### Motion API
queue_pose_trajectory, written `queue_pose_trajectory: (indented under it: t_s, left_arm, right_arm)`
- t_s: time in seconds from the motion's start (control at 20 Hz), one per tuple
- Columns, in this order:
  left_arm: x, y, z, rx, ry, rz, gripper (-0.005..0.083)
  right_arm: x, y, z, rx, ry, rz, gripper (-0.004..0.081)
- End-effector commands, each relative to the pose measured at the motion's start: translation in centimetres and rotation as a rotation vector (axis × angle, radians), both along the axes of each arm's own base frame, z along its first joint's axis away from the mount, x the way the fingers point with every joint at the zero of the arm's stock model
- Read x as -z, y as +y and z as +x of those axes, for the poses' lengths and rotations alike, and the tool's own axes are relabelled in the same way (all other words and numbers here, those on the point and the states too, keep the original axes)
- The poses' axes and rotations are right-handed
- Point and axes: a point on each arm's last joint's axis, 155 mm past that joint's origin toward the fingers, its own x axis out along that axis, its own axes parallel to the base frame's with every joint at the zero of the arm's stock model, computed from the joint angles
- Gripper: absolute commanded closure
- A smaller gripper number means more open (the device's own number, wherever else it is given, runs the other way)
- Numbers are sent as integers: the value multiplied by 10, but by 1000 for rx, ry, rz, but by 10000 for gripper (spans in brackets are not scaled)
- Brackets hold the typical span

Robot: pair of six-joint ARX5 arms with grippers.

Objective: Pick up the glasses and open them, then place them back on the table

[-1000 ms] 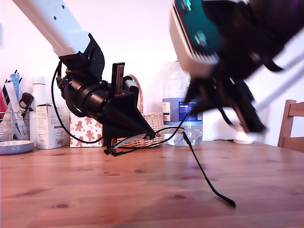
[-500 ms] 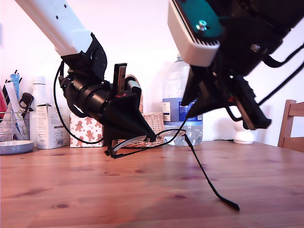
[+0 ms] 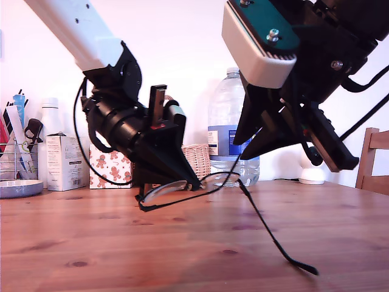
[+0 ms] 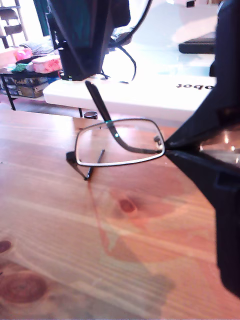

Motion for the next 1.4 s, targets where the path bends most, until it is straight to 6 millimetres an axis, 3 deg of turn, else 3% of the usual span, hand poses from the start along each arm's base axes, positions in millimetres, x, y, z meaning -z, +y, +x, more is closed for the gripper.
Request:
queue_pose_trajectory:
  t_s: [0.0, 0.4, 0.65, 1.05, 1.35]
  left_arm:
    - [9, -2, -3, 7, 21, 10, 795]
    - [9, -1, -4, 9, 25, 13, 795]
    - [10, -1, -4, 10, 20, 14, 795]
    - [11, -3, -2, 9, 8, 7, 795]
    - [11, -3, 0, 8, 0, 2, 795]
  right_arm:
    - [4, 1, -2, -10, 14, 0, 591]
    - [20, -4, 1, -1, 51, -33, 592]
    - [21, -5, 2, 1, 51, -36, 601]
    - [23, -7, 0, 1, 60, -44, 774]
    - [30, -12, -5, 2, 89, -73, 778]
